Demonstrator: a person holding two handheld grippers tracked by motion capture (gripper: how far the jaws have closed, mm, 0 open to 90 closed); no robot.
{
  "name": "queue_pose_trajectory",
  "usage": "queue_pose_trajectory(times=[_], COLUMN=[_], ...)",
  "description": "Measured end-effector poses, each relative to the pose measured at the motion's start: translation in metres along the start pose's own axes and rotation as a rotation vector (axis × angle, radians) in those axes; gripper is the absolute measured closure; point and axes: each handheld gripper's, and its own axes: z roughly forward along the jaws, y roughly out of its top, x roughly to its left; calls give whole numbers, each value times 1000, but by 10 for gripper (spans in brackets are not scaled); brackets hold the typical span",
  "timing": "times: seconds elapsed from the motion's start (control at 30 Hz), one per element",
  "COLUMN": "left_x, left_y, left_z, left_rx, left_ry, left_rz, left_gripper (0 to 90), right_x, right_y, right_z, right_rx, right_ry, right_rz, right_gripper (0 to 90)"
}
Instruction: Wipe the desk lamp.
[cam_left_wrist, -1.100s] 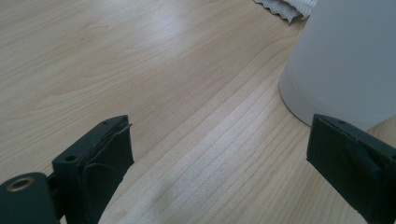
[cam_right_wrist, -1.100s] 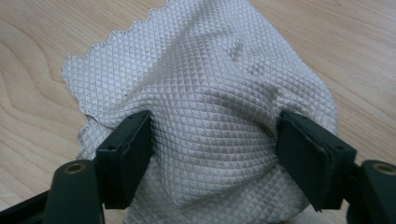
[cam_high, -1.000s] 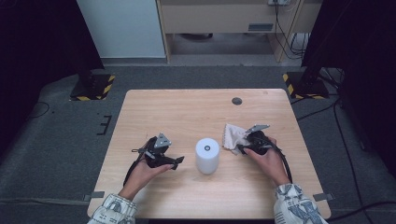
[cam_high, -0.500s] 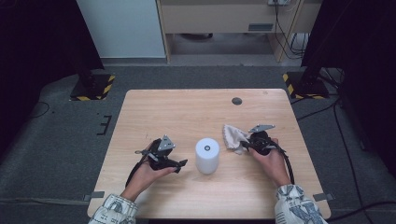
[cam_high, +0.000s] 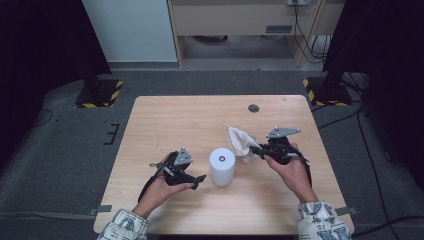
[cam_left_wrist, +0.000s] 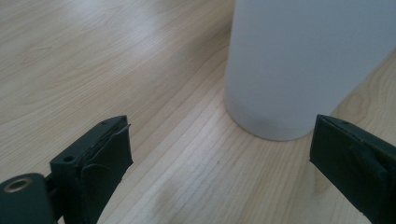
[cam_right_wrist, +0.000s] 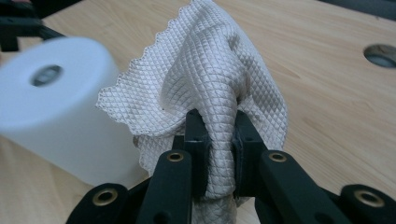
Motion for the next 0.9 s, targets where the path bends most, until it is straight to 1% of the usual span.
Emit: queue_pose_trajectory(times=[0.1, 0.2, 0.33, 0.4, 0.47, 0.53, 0.57, 0.63, 0.7, 0.83, 0.9], left_x=[-5, -10, -16, -18, -17, -17, -17, -17, -18, -21, -21], left_y=[3, 6, 10, 12, 13, 13, 14, 14, 15, 17, 17], left_z=[1, 2, 4, 5, 7, 7, 8, 7, 6, 4, 4], left_rx=[-9, -31, -40, -43, -50, -54, -55, -66, -74, -86, -90], left_ry=[-14, -29, -41, -40, -39, -39, -40, -44, -47, -51, -49], left_rz=[7, 11, 21, 29, 17, 13, 12, 6, 7, 17, 14], left_gripper=[50, 50, 51, 55, 60, 63, 66, 70, 79, 99, 109], right_x=[10, 20, 34, 42, 49, 56, 60, 68, 72, 74, 77], right_y=[11, 21, 36, 42, 47, 52, 54, 54, 53, 51, 51], right_z=[-4, -8, -12, -10, -6, -4, -1, 7, 15, 19, 18], right_rx=[-11, -3, -5, 0, 11, 13, 25, 63, 100, 99, 102], right_ry=[27, 37, 67, 94, 108, 126, 142, 158, 156, 172, 186], right_rz=[-28, -69, -110, -127, -144, -153, -161, -182, -195, -190, -201], right_gripper=[799, 799, 799, 799, 799, 800, 800, 800, 800, 801, 801])
